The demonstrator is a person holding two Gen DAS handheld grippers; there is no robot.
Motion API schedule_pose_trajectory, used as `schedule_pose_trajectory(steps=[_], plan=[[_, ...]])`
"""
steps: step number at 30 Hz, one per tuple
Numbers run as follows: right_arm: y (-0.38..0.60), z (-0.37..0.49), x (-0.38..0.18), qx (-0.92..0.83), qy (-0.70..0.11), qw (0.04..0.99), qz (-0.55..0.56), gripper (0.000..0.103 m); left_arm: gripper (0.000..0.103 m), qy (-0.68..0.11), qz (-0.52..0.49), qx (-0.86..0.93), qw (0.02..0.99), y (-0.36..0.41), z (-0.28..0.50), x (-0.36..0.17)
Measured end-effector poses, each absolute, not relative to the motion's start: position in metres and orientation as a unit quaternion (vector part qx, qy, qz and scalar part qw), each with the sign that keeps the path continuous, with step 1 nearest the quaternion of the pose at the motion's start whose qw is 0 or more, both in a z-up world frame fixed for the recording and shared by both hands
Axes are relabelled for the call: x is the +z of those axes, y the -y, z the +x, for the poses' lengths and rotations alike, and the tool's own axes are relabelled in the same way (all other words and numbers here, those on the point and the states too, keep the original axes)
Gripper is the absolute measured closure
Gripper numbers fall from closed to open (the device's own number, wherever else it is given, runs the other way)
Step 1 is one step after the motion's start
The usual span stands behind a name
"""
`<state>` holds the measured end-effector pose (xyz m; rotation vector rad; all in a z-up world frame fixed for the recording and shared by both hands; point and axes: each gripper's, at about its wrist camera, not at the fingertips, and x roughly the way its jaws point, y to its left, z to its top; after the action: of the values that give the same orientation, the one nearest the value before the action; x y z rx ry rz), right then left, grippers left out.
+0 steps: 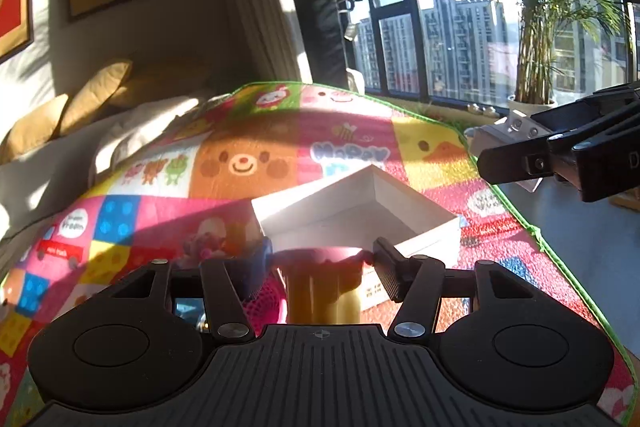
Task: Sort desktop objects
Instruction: 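Lower the charger into the white box with the right gripper while the left drops the pudding cup in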
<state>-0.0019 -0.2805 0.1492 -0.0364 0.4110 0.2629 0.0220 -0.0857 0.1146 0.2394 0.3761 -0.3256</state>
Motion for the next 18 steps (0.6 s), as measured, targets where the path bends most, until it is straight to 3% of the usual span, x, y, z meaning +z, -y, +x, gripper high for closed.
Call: schedule_pose_trajectory(steps=[4,7,9,13,16,18], plan=[[0.284,0.089,0.162,0.116,-0.209,0.971,0.028,0.011,0.039,-0.174,0.096,-0.156,0.968,0.096,0.092,0.118],[0.286,0.15,0.155,0.128,-0.237,0.961,0.064,0.007,0.019,-0.186,0.07,-0.142,0.97,0.084,0.125,0.115],[0.287,0.165,0.147,0.107,-0.236,0.964,0.064,0.007,0.006,-0.179,0.066,-0.143,0.971,0.065,0.118,0.112],[0.275,0.15,0.123,0.074,-0.2,0.977,-0.003,0.008,0.003,-0.203,0.082,-0.106,0.97,0.022,0.081,0.088],[0.237,0.123,0.1,0.084,-0.182,0.974,-0.104,0.024,0.003,-0.258,0.049,-0.076,0.962,-0.014,0.068,0.064],[0.207,0.105,0.086,0.113,-0.179,0.964,-0.163,0.05,0.003,-0.278,0.03,-0.048,0.959,-0.034,0.062,0.051]])
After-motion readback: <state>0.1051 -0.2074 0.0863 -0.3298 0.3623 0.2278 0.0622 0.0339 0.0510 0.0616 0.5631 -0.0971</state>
